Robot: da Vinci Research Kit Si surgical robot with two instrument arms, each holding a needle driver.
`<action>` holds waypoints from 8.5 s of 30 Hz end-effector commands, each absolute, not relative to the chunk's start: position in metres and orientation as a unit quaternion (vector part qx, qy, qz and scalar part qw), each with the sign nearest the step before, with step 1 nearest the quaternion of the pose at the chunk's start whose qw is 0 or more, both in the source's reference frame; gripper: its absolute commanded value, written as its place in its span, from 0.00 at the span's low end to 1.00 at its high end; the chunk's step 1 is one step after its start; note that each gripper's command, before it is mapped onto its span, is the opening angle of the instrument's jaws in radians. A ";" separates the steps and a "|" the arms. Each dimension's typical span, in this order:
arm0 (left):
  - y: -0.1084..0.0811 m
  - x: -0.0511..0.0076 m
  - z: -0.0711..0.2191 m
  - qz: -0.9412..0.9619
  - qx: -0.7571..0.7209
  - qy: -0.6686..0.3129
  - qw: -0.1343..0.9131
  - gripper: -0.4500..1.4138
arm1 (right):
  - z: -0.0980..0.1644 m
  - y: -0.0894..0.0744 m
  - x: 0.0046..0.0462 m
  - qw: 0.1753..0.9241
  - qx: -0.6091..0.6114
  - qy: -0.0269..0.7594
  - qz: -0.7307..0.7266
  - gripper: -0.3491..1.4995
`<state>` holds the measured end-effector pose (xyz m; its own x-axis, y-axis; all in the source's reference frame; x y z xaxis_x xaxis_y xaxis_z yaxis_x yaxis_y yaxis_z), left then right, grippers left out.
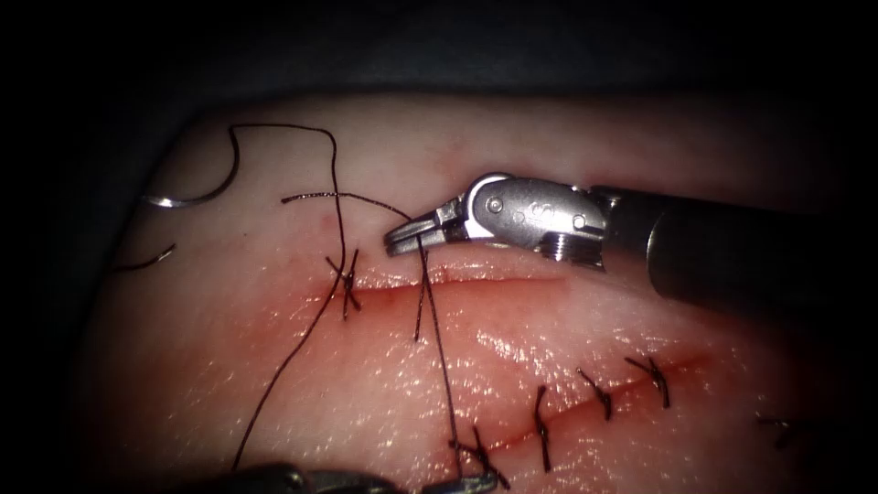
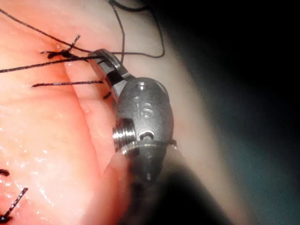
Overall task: Wound Closure
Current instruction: Regrasp needle with left jaws, then wrap suture around right hand two times counter-clockwise, then grasp tail end of the suture with right jaws
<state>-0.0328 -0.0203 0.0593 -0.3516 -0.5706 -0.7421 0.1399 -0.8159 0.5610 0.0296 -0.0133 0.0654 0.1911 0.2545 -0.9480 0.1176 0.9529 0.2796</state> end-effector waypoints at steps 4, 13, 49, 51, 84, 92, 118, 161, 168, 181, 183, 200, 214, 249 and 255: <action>-0.020 -0.0335 0.060 -0.795 0.525 -0.205 0.227 0.35 | 0.065 -0.013 0.0307 0.757 0.146 0.636 0.043 0.00; -0.019 -0.0328 0.059 -0.796 0.529 -0.167 0.244 0.00 | 0.065 -0.013 0.0307 0.757 0.145 0.636 0.041 0.00; -0.013 -0.0123 0.055 -0.818 0.469 -0.294 0.153 0.00 | 0.057 -0.012 0.0236 0.666 0.134 0.716 0.161 0.00; -0.013 -0.0125 0.055 -0.817 0.471 -0.294 0.153 0.00 | 0.058 -0.011 0.0245 0.684 0.131 0.704 0.141 0.00; -0.007 -0.0218 0.063 -0.791 0.547 -0.233 0.142 0.00 | 0.060 -0.016 0.0343 0.592 0.198 0.767 0.149 0.00; -0.009 -0.0243 0.062 -0.788 0.550 -0.227 0.160 0.00 | 0.060 -0.016 0.0353 0.649 0.130 0.707 0.250 0.47; -0.005 -0.0209 0.058 -0.733 0.581 -0.214 0.282 0.00 | 0.062 -0.018 0.0364 0.743 0.340 0.569 0.093 0.67; -0.002 -0.0187 0.070 -0.780 0.525 -0.165 0.299 0.00 | 0.062 -0.016 0.0330 0.497 0.500 0.659 0.260 0.49; -0.005 -0.0196 0.071 -0.780 0.532 -0.160 0.288 0.00 | 0.062 -0.016 0.0332 0.450 0.469 0.690 0.319 0.50; -0.009 -0.0207 0.070 -0.781 0.534 -0.158 0.281 0.00 | 0.061 -0.012 0.0324 0.401 0.338 0.767 0.370 0.08; -0.010 -0.0211 0.070 -0.783 0.533 -0.158 0.279 0.00 | 0.062 -0.012 0.0326 0.413 0.308 0.779 0.357 0.10; -0.009 -0.0223 0.066 -0.776 0.553 -0.183 0.242 0.00 | 0.062 -0.014 0.0343 0.558 0.114 0.718 0.400 0.86; -0.008 -0.0236 0.067 -0.786 0.551 -0.178 0.217 0.00 | 0.060 -0.014 0.0358 0.703 -0.064 0.614 0.353 0.75; -0.006 -0.0225 0.067 -0.797 0.546 -0.173 0.191 0.00 | 0.064 -0.011 0.0395 0.856 -0.232 0.391 0.246 0.58; -0.006 -0.0227 0.067 -0.798 0.545 -0.174 0.191 0.00 | 0.064 -0.012 0.0400 0.872 -0.234 0.369 0.222 0.00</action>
<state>-0.0220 -0.0067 0.0666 -0.3332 -0.4916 -0.8046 0.1168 -0.8683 0.4822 0.0388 -0.0123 0.0644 0.6355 0.2152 -0.7415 -0.5553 0.7946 -0.2453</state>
